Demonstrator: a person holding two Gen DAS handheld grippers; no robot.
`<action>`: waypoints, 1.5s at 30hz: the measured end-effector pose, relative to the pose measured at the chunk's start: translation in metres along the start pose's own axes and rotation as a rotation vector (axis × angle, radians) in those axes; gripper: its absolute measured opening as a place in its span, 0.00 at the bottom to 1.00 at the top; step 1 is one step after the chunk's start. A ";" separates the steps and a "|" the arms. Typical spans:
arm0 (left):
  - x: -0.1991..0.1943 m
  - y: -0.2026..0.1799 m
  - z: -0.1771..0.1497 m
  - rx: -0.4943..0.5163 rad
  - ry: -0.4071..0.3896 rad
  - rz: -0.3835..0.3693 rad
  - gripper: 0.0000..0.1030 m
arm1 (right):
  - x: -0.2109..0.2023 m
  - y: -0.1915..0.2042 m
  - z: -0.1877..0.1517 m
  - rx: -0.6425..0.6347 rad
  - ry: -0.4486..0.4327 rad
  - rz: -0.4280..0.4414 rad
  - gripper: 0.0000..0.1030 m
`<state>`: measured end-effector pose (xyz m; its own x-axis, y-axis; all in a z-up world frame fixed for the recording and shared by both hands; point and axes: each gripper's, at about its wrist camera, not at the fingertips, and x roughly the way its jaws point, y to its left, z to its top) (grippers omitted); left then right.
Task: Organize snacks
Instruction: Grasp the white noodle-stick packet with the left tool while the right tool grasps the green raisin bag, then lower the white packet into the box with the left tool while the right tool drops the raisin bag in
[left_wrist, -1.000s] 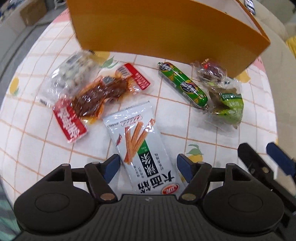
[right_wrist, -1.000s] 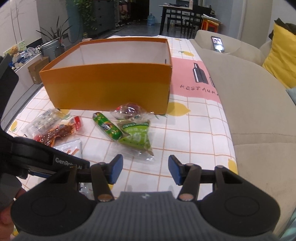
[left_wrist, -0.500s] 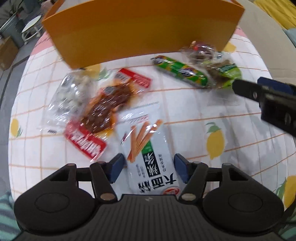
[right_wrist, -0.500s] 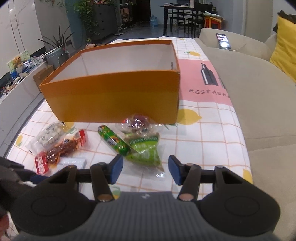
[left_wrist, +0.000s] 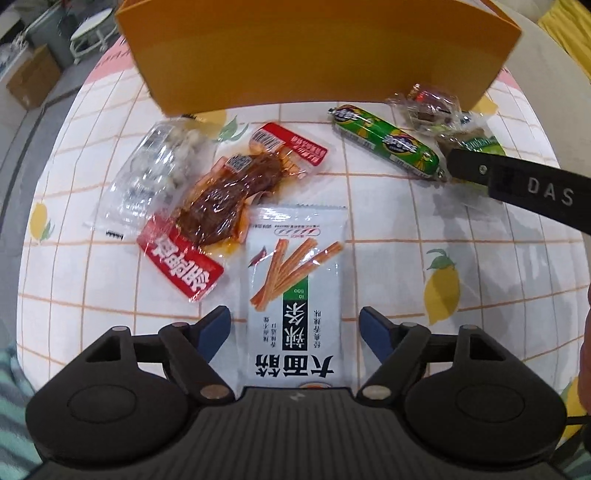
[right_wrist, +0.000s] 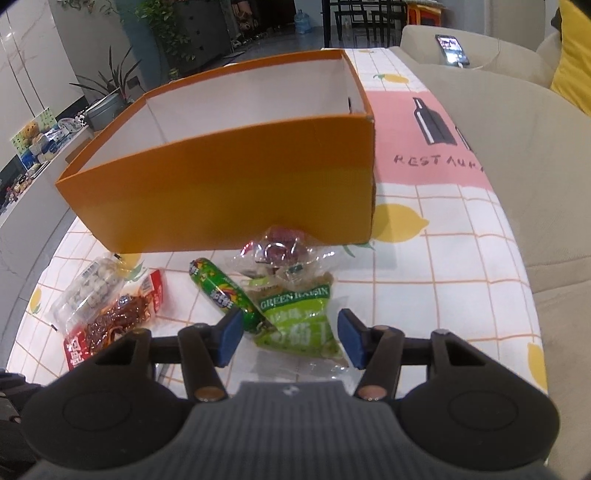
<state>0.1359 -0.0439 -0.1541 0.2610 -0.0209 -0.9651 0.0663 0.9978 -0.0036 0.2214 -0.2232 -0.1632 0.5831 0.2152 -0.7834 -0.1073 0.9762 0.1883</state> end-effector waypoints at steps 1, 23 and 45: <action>0.001 0.000 0.000 -0.001 -0.005 0.000 0.83 | 0.000 0.000 -0.001 -0.003 0.000 -0.004 0.49; -0.040 0.012 -0.027 -0.001 -0.089 -0.120 0.53 | -0.041 0.015 -0.033 -0.052 0.036 -0.032 0.28; -0.165 0.048 0.037 0.000 -0.332 -0.224 0.53 | -0.148 0.045 0.026 -0.142 -0.111 0.048 0.28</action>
<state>0.1312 0.0047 0.0148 0.5373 -0.2574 -0.8032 0.1568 0.9662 -0.2048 0.1515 -0.2118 -0.0231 0.6593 0.2649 -0.7037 -0.2448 0.9605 0.1322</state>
